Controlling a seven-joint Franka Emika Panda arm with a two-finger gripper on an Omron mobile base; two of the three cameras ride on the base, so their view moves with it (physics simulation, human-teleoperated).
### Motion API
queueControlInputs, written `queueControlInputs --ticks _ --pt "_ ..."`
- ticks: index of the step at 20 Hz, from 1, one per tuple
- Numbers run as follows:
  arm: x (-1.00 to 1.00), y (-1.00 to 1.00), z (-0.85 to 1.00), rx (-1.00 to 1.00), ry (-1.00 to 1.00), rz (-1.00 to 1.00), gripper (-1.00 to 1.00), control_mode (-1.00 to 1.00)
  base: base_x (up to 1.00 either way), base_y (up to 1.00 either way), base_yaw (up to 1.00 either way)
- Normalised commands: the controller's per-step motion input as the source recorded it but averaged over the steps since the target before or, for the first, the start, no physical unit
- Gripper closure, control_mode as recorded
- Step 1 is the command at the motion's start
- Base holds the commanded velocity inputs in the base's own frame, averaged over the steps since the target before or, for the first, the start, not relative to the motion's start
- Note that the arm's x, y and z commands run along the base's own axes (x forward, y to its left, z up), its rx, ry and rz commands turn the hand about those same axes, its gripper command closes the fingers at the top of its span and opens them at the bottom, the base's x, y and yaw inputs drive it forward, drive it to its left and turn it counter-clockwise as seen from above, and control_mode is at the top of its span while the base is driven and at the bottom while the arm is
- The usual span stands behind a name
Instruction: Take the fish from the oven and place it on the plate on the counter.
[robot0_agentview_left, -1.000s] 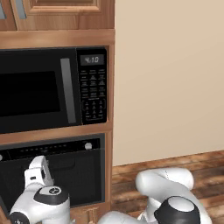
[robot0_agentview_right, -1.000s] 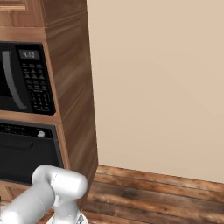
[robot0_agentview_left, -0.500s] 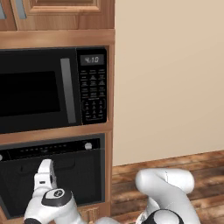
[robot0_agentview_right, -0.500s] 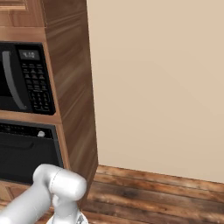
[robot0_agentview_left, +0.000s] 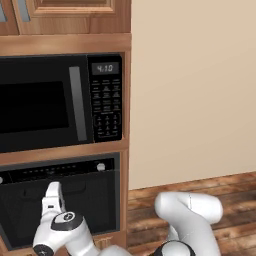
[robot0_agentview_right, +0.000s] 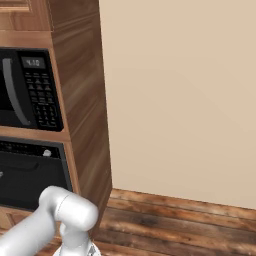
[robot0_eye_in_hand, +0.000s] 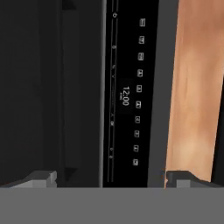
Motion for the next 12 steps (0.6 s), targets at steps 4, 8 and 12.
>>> queueControlInputs --ticks 4,8,12 --pt "0.0 0.22 -0.4 0.0 0.0 0.0 -1.0 -1.0 0.0 0.0 0.0" --pt "0.04 0.19 -0.21 0.0 0.0 0.0 -1.0 -1.0 0.0 0.0 0.0" --pt "0.26 0.14 -0.01 0.0 0.05 0.0 -1.0 -1.0 0.0 0.0 0.0"
